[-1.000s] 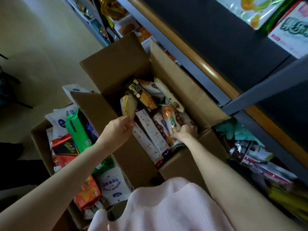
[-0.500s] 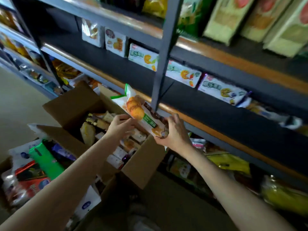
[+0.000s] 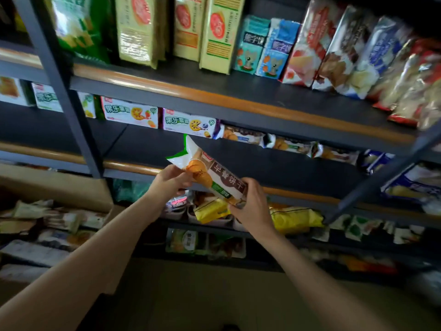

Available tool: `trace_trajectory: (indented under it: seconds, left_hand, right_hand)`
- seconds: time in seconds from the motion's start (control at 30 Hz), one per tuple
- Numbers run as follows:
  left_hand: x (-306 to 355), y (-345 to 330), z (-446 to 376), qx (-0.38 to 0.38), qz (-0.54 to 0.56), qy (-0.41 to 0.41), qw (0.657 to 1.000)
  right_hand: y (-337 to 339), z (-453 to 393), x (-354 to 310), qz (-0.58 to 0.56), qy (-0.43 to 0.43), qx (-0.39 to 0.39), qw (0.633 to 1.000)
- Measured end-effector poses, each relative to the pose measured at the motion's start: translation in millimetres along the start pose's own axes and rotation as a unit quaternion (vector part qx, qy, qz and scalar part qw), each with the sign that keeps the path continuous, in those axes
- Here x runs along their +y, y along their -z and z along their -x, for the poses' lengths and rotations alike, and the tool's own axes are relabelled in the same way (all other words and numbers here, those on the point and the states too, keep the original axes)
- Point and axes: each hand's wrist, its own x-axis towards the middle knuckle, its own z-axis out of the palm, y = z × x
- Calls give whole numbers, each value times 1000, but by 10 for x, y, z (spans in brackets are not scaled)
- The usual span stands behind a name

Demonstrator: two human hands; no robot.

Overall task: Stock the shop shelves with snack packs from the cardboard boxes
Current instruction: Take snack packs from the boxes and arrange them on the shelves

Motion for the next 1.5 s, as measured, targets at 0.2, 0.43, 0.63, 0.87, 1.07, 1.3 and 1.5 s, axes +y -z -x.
trace_trajectory:
  seconds: [0.2, 0.43, 0.63, 0.87, 1.07, 1.3, 1.5]
  left_hand:
    - [-56, -854, -306, 54, 33, 32, 997]
    - [-324, -2028, -805, 57, -106, -8, 993]
    - [-547, -2914, -1301, 28, -317, -111, 942]
    - [-696, -3162, -1983, 18, -438, -183, 880]
    - [-898, -3247, -2399, 26, -463, -206, 861]
    - [-974, -3005, -2237, 33, -404, -187, 895]
    - [-888, -2155, -1443, 145, -328, -145, 922]
  right_hand:
    - [599, -192, 1018, 60, 3, 39, 997]
    - [1086, -956, 2431, 112, 33, 19, 993]
    - [903, -1707, 3333, 90, -13, 30, 995]
    - [443, -2407, 3822, 151, 33, 81, 985]
    - [336, -2937, 4086, 220, 64, 122, 966]
    - [504, -2859, 3861, 247, -11, 12, 969]
    - [178, -2239, 2710, 151, 90, -33, 984]
